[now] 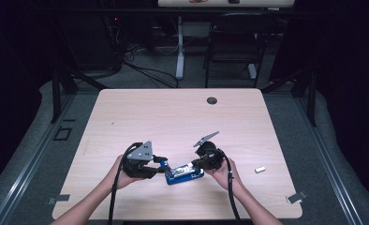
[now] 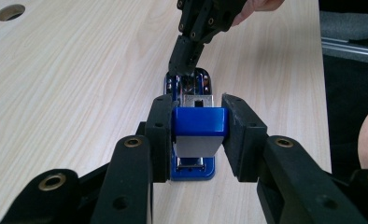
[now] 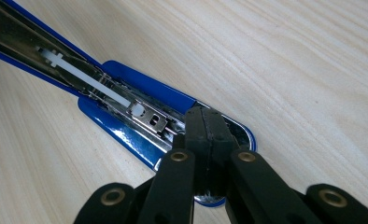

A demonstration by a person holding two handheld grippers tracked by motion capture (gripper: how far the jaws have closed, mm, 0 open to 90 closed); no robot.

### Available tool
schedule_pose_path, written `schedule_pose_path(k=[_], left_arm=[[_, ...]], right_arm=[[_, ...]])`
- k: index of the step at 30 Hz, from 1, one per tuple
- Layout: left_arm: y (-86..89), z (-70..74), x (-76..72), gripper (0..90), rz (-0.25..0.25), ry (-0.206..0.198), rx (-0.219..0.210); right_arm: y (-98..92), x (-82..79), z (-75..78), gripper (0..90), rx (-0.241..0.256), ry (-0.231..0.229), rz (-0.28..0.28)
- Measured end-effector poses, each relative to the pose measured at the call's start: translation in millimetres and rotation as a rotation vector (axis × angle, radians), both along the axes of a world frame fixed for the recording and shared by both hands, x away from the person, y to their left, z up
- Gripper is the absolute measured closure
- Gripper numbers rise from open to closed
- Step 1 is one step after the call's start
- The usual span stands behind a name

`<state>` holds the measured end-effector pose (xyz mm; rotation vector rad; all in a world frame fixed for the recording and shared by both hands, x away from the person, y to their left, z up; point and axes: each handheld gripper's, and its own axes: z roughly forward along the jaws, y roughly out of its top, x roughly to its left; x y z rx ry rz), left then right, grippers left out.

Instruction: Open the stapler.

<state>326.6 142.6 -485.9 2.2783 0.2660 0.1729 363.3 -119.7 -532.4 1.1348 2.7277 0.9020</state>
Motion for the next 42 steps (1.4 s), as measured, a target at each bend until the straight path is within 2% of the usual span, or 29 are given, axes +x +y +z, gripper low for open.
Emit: schedule_pose_path(k=[3, 5, 7, 13, 23, 26, 27, 30, 31, 33, 36, 37, 42], left_arm=[[3.3, 0.5, -2.0, 66.3, 0.013, 0.008, 0.02], [6.5, -0.4, -3.2, 66.4, 0.026, 0.019, 0.029], [11.5, -3.0, -5.2, 66.4, 0.038, 0.028, 0.037], [27.9, -12.8, -8.4, 66.2, 0.07, 0.072, 0.067], [40.9, -33.2, -11.7, 65.3, 0.109, 0.112, 0.132], [43.1, -41.0, -11.0, 65.1, 0.115, 0.135, 0.161], [42.8, -44.4, -11.3, 65.0, 0.123, 0.134, 0.187], [39.7, -61.3, -9.6, 65.2, 0.118, 0.167, 0.267], [38.1, -65.7, -9.0, 65.5, 0.122, 0.172, 0.282], [39.3, -66.3, -6.6, 65.5, 0.12, 0.185, 0.277], [38.8, -64.7, -7.0, 65.5, 0.118, 0.172, 0.283], [38.9, -64.9, -6.4, 65.4, 0.116, 0.174, 0.285], [38.6, -65.4, -1.5, 65.0, 0.121, 0.176, 0.29]], right_arm=[[0.0, -0.4, 0.1, 90.0, -0.017, -0.006, 0.006], [-0.9, -0.1, -1.3, 90.0, -0.009, -0.003, -0.001], [-0.5, 0.0, -4.0, 90.0, -0.049, 0.014, 0.001], [0.0, -1.2, -7.2, 90.0, -0.051, 0.001, -0.009], [-2.0, 1.1, -7.6, 90.0, -0.035, 0.031, -0.019], [-2.2, 1.3, -8.3, 90.0, -0.021, 0.033, -0.027], [-2.6, 1.6, -8.1, 90.0, -0.022, 0.036, -0.024], [-3.2, 2.1, -7.9, 90.0, -0.022, 0.042, -0.023], [-3.2, 2.1, -8.1, 90.0, -0.018, 0.042, -0.026], [-3.4, 2.2, -8.0, 90.0, -0.018, 0.042, -0.026], [-3.2, 2.1, -8.7, 90.0, -0.006, 0.046, -0.032], [-3.6, 2.8, -7.7, 90.0, -0.021, 0.049, -0.026], [-2.3, 2.3, -6.7, 90.0, -0.031, 0.059, -0.042]])
